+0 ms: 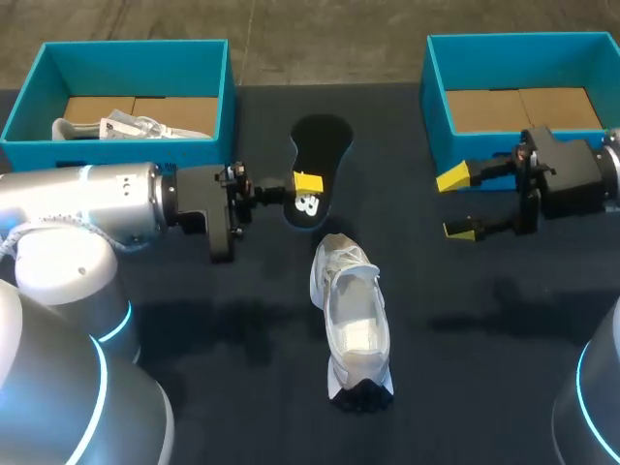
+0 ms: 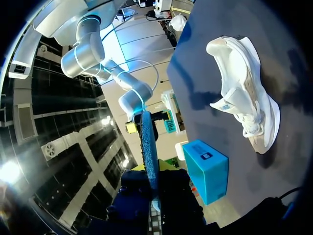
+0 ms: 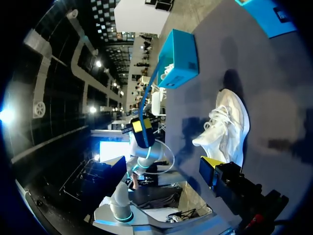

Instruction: Take the shoe out of the shoebox, open the shoe tongue, remove and reinsert the insole, then place the shoe into the shoebox

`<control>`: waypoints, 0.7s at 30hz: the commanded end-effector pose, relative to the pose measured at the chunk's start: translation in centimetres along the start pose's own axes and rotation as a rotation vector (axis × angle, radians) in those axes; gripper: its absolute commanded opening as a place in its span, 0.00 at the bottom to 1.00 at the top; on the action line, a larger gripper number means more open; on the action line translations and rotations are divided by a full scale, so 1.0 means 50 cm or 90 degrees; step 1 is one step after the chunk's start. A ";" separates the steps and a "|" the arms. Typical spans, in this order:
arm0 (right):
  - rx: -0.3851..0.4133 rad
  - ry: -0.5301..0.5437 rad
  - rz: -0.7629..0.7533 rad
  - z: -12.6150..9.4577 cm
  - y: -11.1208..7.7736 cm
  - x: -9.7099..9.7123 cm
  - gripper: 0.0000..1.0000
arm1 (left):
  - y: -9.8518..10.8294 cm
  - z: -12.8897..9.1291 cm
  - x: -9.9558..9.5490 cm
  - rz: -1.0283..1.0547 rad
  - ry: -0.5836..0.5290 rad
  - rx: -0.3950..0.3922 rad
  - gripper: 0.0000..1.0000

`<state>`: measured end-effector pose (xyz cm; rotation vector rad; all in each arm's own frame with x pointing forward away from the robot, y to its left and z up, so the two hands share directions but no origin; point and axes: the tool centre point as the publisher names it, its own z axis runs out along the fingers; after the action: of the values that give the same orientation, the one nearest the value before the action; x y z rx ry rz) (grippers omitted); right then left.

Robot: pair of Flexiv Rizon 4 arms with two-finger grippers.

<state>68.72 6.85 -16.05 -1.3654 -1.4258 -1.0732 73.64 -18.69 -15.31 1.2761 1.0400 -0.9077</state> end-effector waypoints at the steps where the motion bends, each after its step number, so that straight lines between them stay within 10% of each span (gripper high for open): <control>1: -0.001 0.003 -0.001 0.031 0.027 0.008 1.00 | 0.001 0.008 0.002 0.001 -0.001 -0.002 0.00; 21: -0.020 0.010 0.019 0.074 0.067 0.012 1.00 | 0.001 0.008 0.002 0.001 -0.001 -0.002 0.00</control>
<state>71.92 10.55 -16.32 -1.3922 -1.3767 -1.0917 73.79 -18.90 -15.35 1.2759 1.0382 -0.9084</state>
